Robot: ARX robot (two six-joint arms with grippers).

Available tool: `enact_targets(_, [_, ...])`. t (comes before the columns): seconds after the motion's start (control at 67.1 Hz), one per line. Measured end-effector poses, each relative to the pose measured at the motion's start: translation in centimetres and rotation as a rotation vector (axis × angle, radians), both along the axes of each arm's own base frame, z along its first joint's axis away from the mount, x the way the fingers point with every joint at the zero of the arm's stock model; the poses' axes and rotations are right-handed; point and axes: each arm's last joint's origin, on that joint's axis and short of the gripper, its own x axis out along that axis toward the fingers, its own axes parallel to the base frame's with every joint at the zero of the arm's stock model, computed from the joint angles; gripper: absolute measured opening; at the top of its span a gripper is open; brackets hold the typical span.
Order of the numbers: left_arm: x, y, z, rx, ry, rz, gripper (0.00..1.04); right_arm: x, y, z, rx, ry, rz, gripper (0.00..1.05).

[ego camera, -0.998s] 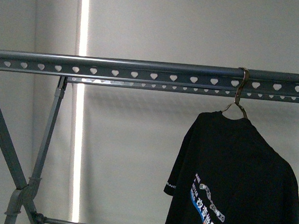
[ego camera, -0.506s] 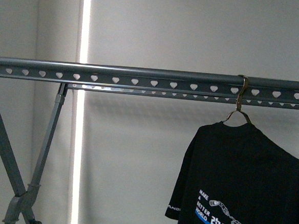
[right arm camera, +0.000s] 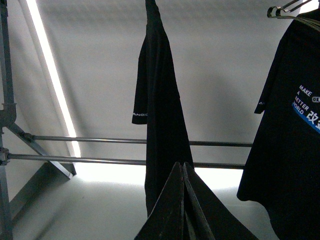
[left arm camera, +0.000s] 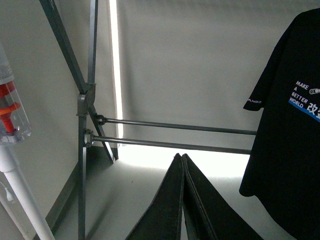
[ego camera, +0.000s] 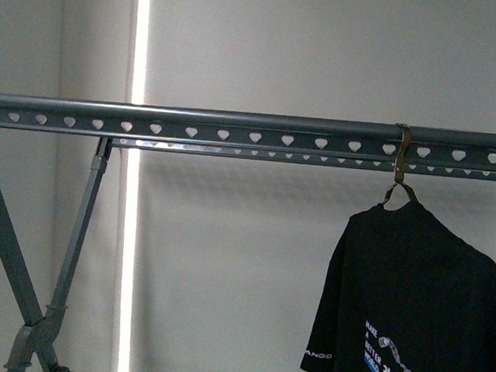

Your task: Hang clothes on hanger

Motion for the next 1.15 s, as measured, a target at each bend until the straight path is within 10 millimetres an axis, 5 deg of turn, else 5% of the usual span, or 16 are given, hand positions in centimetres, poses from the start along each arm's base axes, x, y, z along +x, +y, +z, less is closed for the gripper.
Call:
enact_targets(0.521, [0.0,0.0,0.0,0.0,0.0,0.0,0.04,-0.01,0.0,0.01,0.0,-0.002,0.0,0.02])
enact_targets(0.566, [0.0,0.0,0.0,0.0,0.0,0.0,0.1,-0.01,0.0,0.01,0.0,-0.002,0.0,0.02])
enact_targets(1.028, [0.0,0.0,0.0,0.0,0.0,0.0,0.99,-0.01,0.0,0.01,-0.001,-0.002,0.0,0.88])
enact_targets(1.072, [0.0,0.0,0.0,0.001,0.0,0.0,0.98,-0.01,0.0,0.01,0.0,-0.002,0.0,0.98])
enact_targets(1.147, [0.0,0.0,0.0,0.001,0.0,0.0,0.98,-0.01,0.0,0.01,-0.001,-0.002,0.0,0.97])
